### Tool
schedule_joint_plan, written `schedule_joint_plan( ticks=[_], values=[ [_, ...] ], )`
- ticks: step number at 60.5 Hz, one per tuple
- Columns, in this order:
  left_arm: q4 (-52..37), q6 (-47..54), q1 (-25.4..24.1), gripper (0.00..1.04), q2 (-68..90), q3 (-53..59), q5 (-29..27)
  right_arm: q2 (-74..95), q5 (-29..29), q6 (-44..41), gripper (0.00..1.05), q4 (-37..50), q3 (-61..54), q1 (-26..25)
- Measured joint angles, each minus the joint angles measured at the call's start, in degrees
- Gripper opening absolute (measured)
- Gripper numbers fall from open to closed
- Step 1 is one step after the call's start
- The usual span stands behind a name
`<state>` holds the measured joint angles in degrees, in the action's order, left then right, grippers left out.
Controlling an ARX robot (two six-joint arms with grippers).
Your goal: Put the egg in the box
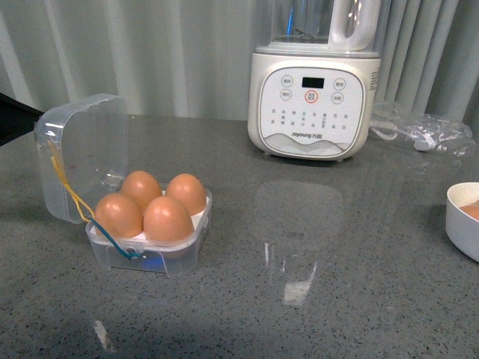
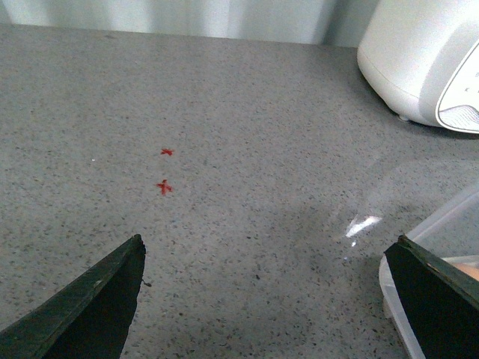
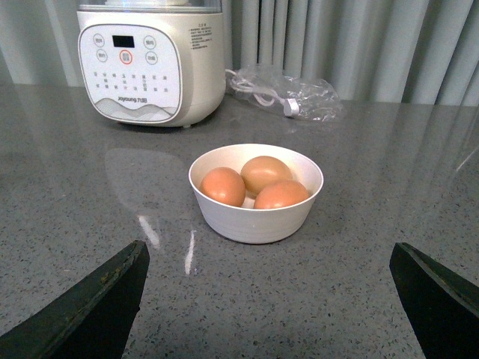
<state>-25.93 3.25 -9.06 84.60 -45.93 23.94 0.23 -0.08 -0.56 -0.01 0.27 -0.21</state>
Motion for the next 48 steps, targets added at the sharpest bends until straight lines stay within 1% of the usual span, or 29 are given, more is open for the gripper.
schedule_joint_plan(
  ticks=[15,22,29,34,48],
  values=[
    [1.2,-1.0,3.7,0.98,-4.3,1.8,-0.4,0.0,0.0,0.0,0.98,0.0,0.0,0.0],
    [1.7,-1.2,6.4,0.98,-6.5,2.8,-1.0,0.0,0.0,0.0,0.98,0.0,0.0,0.0],
    [1.7,-1.1,10.4,0.98,-8.5,4.6,-2.6,0.0,0.0,0.0,0.98,0.0,0.0,0.0],
    [1.5,-0.9,14.6,0.98,-9.3,6.6,-4.4,0.0,0.0,0.0,0.98,0.0,0.0,0.0],
    [0.4,-0.3,23.2,0.98,-9.8,10.0,-8.1,0.0,0.0,0.0,0.98,0.0,0.0,0.0]
  ],
)
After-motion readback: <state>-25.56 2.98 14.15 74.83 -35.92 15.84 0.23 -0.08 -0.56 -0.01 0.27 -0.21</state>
